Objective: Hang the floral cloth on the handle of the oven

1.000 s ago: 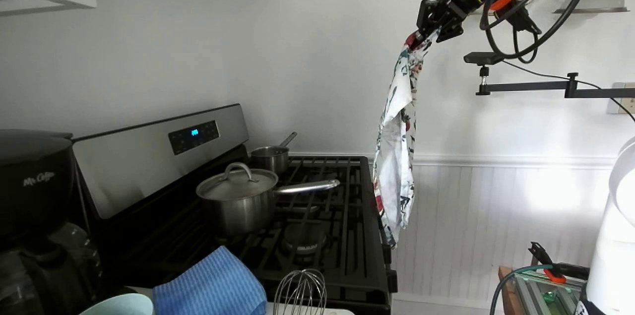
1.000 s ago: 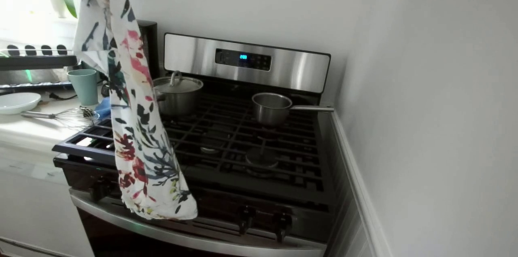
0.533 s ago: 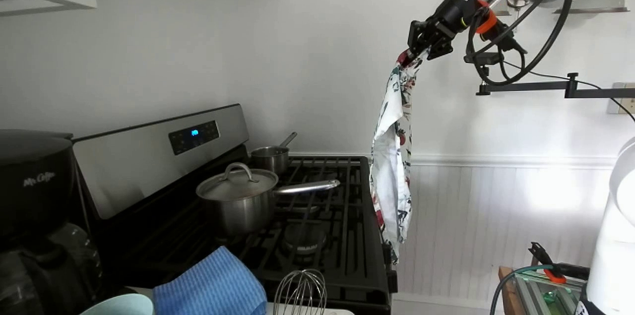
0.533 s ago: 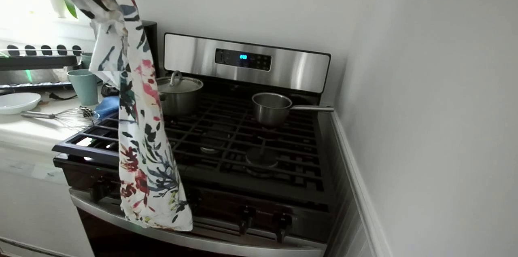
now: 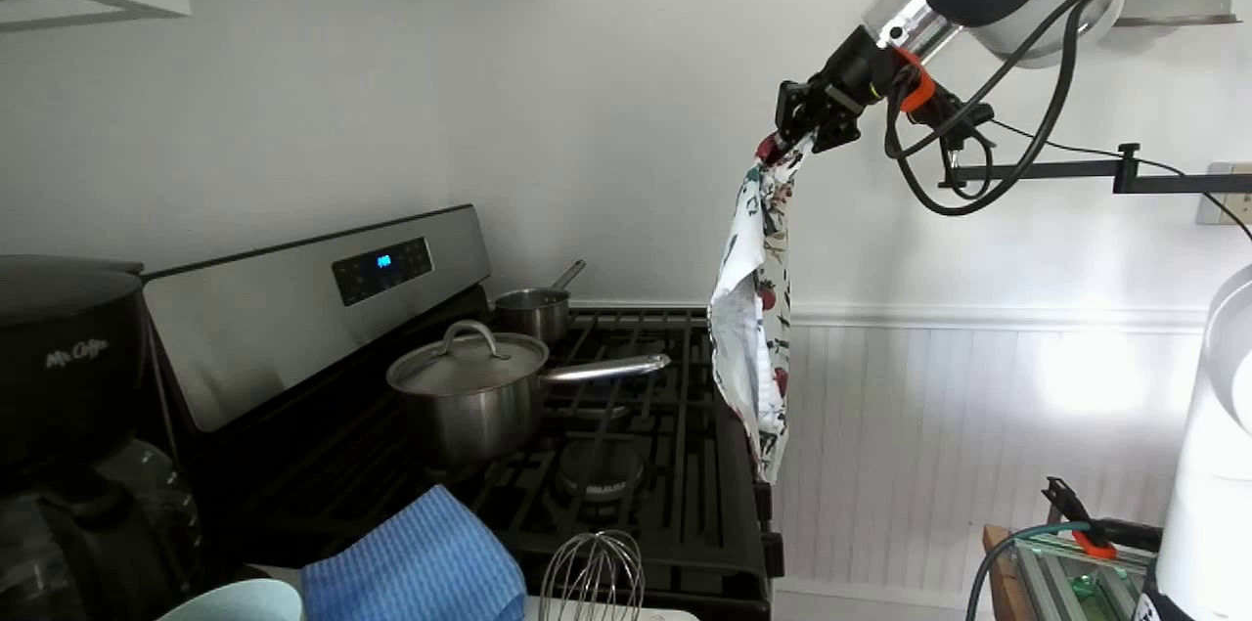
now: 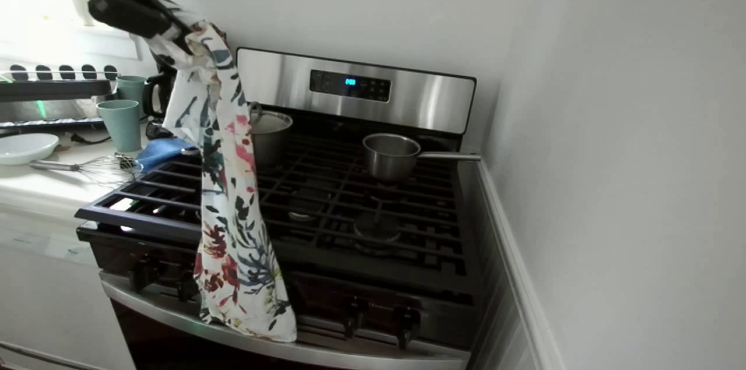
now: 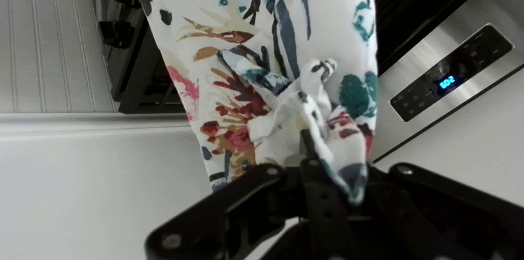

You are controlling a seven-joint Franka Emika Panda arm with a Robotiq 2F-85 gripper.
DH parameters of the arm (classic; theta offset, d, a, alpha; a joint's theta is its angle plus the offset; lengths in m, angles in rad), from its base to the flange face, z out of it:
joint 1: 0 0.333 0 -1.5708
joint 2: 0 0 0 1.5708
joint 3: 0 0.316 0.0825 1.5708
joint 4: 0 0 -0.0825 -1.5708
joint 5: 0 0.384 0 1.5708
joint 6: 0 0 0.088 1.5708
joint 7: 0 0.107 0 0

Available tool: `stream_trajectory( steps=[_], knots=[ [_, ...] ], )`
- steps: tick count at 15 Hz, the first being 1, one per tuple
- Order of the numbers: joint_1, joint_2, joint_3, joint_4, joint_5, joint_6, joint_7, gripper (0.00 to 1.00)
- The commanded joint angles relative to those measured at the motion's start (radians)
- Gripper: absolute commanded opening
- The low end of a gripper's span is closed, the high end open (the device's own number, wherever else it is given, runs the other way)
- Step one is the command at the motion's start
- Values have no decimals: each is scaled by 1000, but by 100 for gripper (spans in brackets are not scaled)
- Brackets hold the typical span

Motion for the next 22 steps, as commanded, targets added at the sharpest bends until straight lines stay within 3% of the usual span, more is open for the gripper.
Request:
stream_trajectory(
  steps=[1,7,13,22],
  knots=[
    [58,21,-53,-22,40,26,-47,1],
    [111,47,-153,-42,42,-9,-168,1],
    [109,123,-226,-48,19,-89,-300,1],
    [65,324,-247,-25,-81,-235,-489,1]
  ],
)
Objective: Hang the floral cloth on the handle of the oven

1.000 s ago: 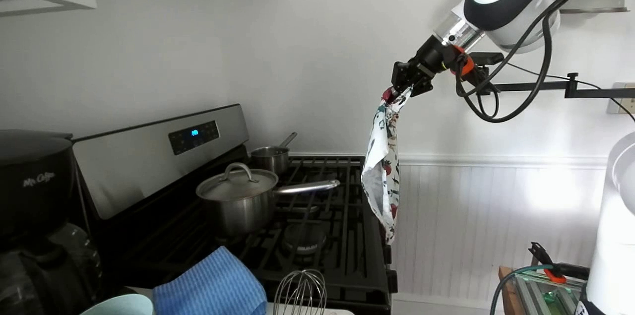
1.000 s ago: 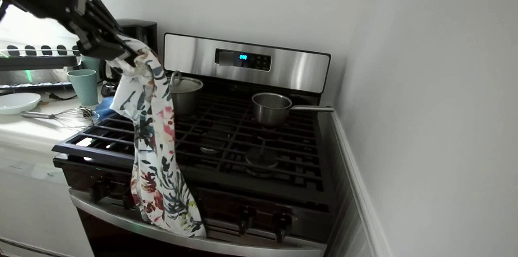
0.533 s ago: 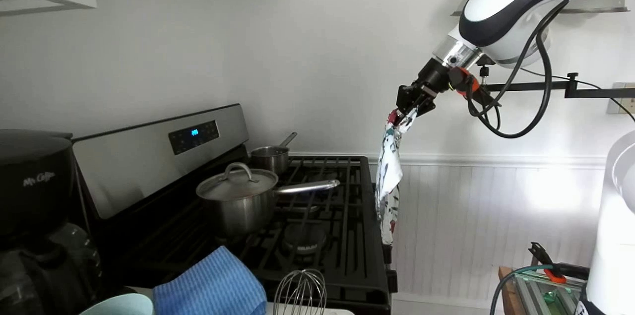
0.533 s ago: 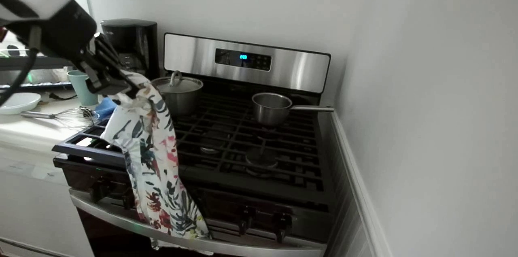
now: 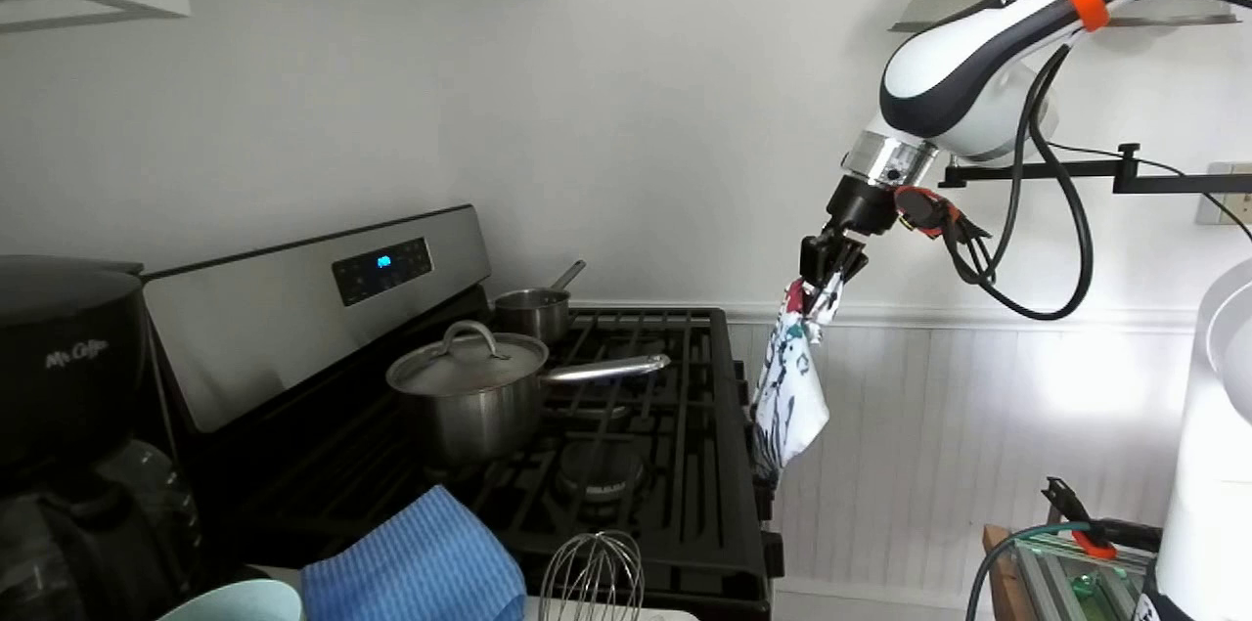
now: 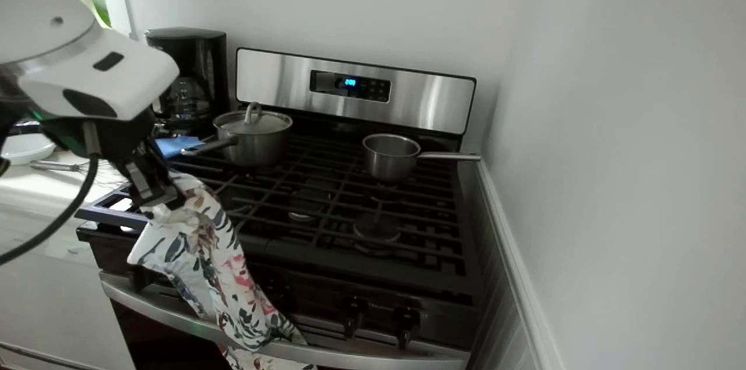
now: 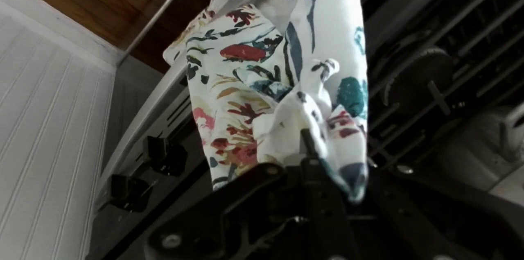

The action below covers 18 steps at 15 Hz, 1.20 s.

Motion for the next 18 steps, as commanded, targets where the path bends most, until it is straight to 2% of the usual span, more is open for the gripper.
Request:
stream_trajectory(
  steps=[1,8,13,15,18],
  knots=[
    [-25,119,6,32,-63,-51,-65,1],
    [-55,314,20,58,-191,-93,-158,1],
    [-67,432,42,45,-318,-24,-165,1],
    [-73,487,54,46,-383,-21,-155,1],
    [-106,589,73,64,-547,-29,-83,1]
  ],
)
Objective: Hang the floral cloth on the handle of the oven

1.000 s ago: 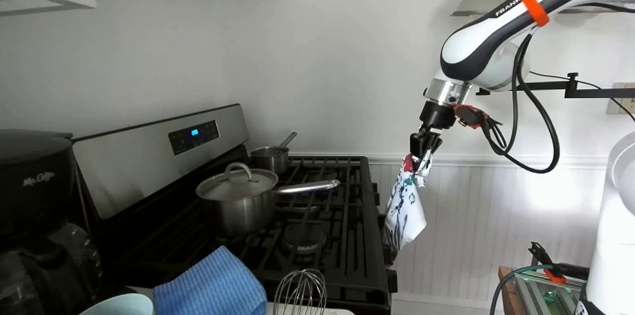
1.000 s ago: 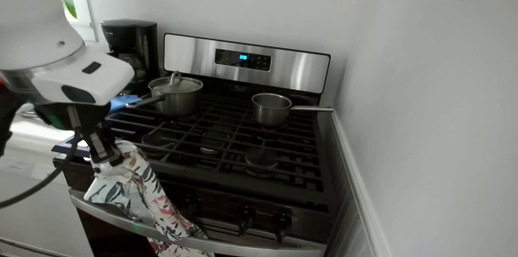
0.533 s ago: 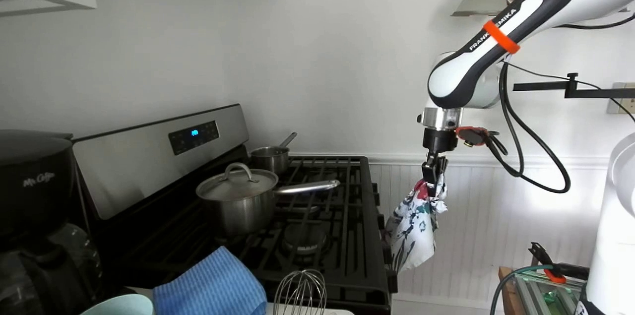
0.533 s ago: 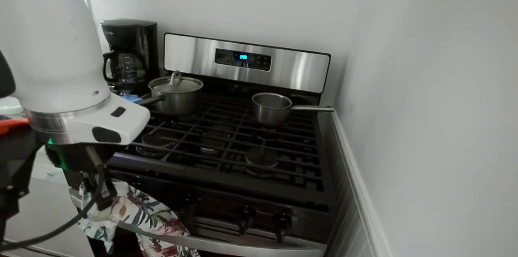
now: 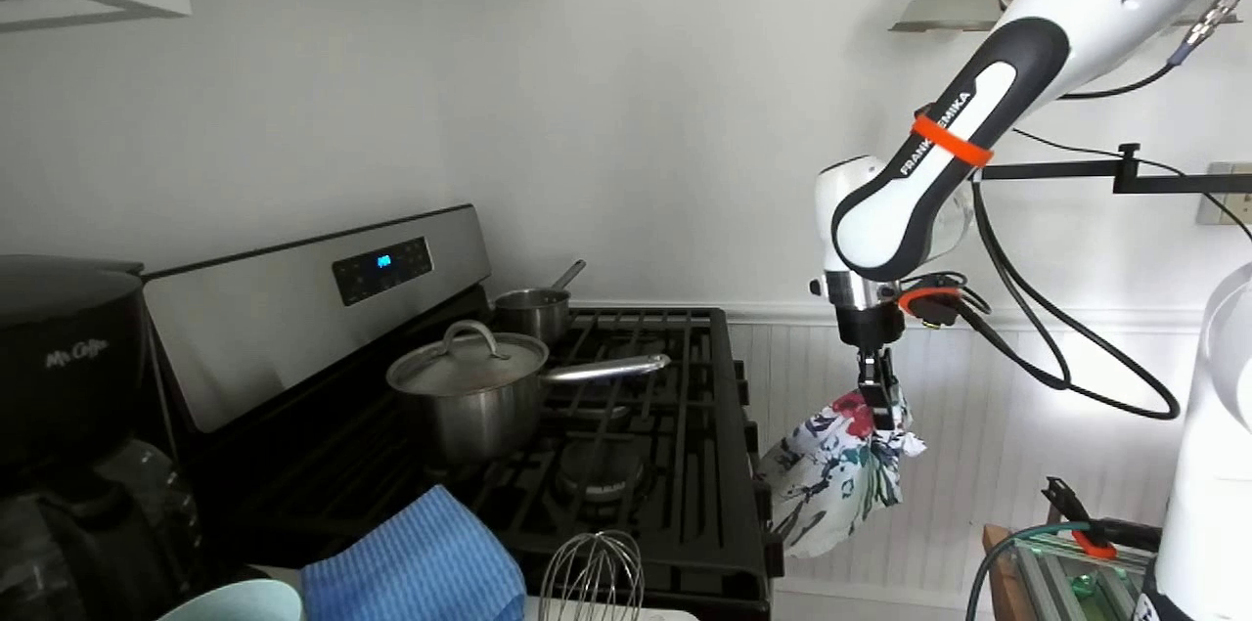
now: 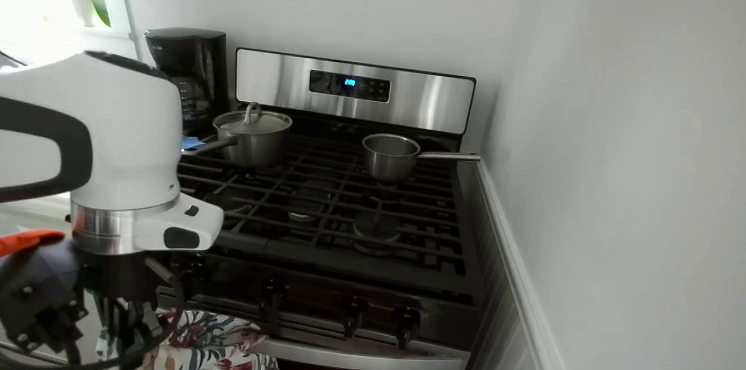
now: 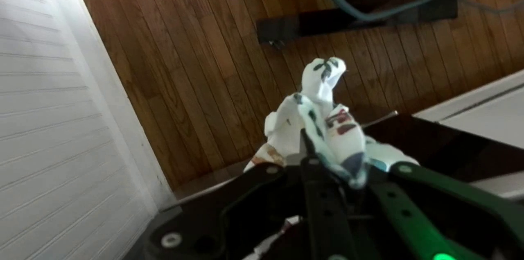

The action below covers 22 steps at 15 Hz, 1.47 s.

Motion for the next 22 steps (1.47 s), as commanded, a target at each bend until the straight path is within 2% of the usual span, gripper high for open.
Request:
stream_trajectory(
  steps=[1,7,11,16,22],
  knots=[
    [-52,143,32,42,-195,6,82,1],
    [-72,246,-3,82,-511,-25,207,1],
    [-72,275,-15,95,-670,-56,258,1],
    [-72,299,-16,86,-765,-69,265,1],
    [-72,339,-13,91,-817,-90,271,1]
  ],
)
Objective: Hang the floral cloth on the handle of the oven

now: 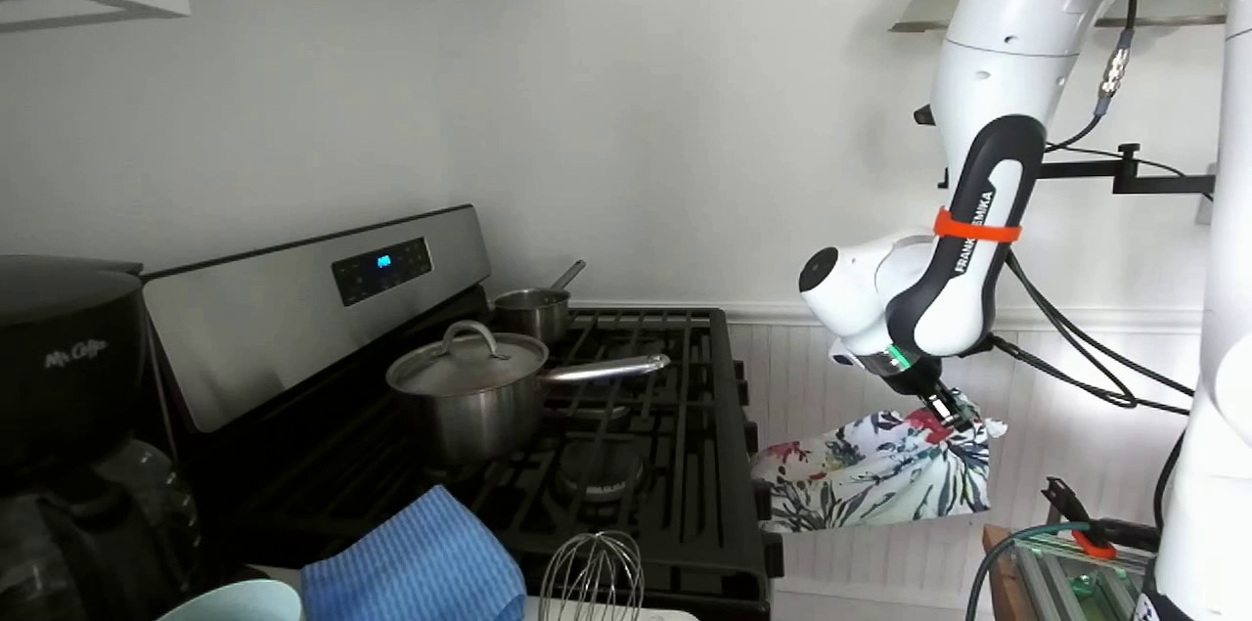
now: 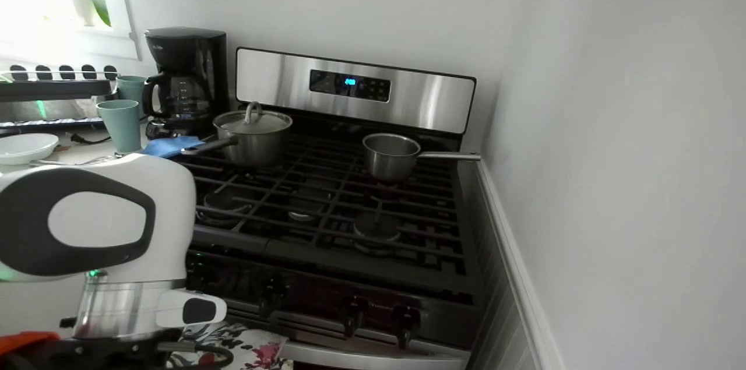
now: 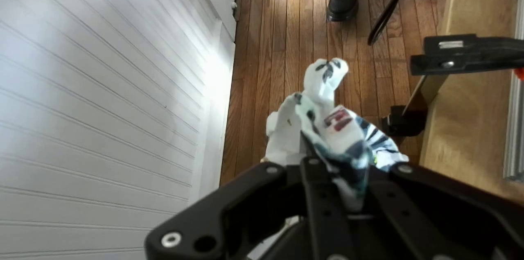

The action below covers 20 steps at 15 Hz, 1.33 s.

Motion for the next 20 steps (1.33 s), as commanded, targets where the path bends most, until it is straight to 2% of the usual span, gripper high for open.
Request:
stream_trajectory(
  steps=[1,2,3,8,14,18,20],
  knots=[
    [-4,37,2,13,-64,-23,35,1],
    [-4,43,3,14,-69,-22,40,1],
    [-4,49,3,15,-69,-17,58,27],
    [-6,57,5,17,-53,-14,76,58],
    [-27,13,6,10,111,109,34,100],
    [-30,-29,9,-13,321,201,-17,100],
    [-25,-52,5,-20,391,231,-41,100]
  ],
)
